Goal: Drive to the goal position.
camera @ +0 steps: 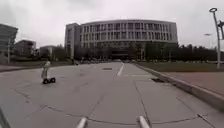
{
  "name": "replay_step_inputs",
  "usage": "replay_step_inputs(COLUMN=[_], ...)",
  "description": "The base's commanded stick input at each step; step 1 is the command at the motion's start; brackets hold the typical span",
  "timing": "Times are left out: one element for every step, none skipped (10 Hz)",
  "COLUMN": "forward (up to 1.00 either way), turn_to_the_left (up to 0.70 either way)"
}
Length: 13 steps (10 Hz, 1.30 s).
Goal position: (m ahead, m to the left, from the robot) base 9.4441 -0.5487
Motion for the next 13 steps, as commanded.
replay_step_inputs(forward=[1.0,1.0,1.0,1.0,1.0,1.0,1.0,1.0,1.0,1.0,1.0,1.0,1.0], turn_to_the_left=[-0.02,-0.02,-0.02,-0.02,-0.02,-0.02,-0.02,-0.02,-0.02,-0.21,-0.25,-0.11,-0.02])
